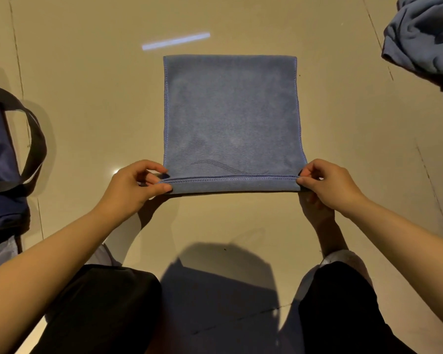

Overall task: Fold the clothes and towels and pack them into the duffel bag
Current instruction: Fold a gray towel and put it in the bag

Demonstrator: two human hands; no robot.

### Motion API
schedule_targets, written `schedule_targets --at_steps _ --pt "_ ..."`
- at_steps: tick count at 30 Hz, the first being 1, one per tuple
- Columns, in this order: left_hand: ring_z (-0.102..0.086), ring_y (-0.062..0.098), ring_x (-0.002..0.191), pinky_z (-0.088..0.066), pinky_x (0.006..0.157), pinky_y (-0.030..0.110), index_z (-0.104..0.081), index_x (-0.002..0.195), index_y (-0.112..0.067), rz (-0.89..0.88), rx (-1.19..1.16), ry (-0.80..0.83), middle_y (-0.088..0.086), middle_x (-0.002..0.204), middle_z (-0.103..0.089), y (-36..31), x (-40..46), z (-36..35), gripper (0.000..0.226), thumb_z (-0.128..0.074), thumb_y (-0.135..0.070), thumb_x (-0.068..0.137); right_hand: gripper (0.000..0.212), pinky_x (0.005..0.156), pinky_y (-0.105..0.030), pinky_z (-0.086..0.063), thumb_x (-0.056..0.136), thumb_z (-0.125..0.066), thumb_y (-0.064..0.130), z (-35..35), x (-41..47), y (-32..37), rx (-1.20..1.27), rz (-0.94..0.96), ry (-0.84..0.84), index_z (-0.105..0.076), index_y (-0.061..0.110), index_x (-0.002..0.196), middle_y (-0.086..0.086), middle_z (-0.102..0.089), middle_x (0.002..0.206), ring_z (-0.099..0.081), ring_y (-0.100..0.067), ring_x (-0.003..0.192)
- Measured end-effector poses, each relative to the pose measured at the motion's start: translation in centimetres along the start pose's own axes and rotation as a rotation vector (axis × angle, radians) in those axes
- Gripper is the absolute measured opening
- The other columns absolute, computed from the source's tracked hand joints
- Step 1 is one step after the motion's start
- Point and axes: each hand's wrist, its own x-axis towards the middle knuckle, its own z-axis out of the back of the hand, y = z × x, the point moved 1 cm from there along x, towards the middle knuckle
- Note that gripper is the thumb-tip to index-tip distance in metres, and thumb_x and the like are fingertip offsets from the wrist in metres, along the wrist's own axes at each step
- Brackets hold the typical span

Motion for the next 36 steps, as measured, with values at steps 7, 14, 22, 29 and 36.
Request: schedule_targets --at_steps 7,14,22,29,36 --pt "-0.055 0.017 0.067 -0.046 0.069 0.028 -0.076 0.069 -0.022 0.085 0.001 0.013 0.010 0.072 -0.067 -0.1 0.2 1.1 0.017 -0.079 -0.005 0.071 0.006 0.065 -0.043 -0.061 0.091 -0.062 0.005 0.9 -0.5 0.8 0.254 -0.007 0.047 -0.065 0.010 0.090 -0.017 -0.062 0.087 -0.065 -0.022 0.055" --pt "-0.057 0.011 0.055 -0.047 0.057 0.022 -0.074 0.070 -0.020 0.069 0.008 -0.033 0.001 0.062 -0.069 -1.5 -0.1 2.4 0.018 -0.073 -0.007 0.081 0.007 0.071 -0.043 -0.060 0.088 -0.065 0.007 2.4 -1.3 2.5 0.238 0.066 0.086 -0.067 0.013 0.085 -0.010 -0.065 0.085 -0.068 -0.019 0.062" --pt "-0.061 0.022 0.081 -0.050 0.072 0.038 -0.065 0.091 -0.022 -0.261 0.463 -0.208 0.001 0.087 -0.068 -13.7 -3.5 8.2 0.007 -0.065 -0.029 0.089 0.002 0.064 -0.030 -0.059 0.089 -0.065 0.016 9.8 -8.5 12.9 -0.060 0.331 -0.122 -0.064 0.018 0.090 -0.001 -0.066 0.087 -0.069 -0.016 0.067" --pt "-0.059 0.018 0.085 -0.045 0.075 0.032 -0.067 0.098 -0.018 -0.583 0.394 -0.557 -0.002 0.090 -0.063 -28.7 -13.6 14.7 0.012 -0.066 -0.026 0.090 0.005 0.050 -0.026 -0.056 0.093 -0.060 0.013 20.0 -20.9 22.3 0.119 0.528 -0.388 -0.061 0.017 0.090 -0.008 -0.065 0.082 -0.068 -0.015 0.059" --pt "-0.058 0.015 0.084 -0.041 0.068 0.018 -0.068 0.100 -0.015 -0.800 0.295 -0.752 -0.002 0.090 -0.064 -33.5 -25.2 14.8 0.014 -0.064 -0.025 0.091 0.005 0.056 -0.031 -0.059 0.094 -0.059 0.014 23.7 -31.0 22.4 0.031 0.599 -0.561 -0.062 0.017 0.091 -0.006 -0.066 0.076 -0.068 -0.017 0.057"
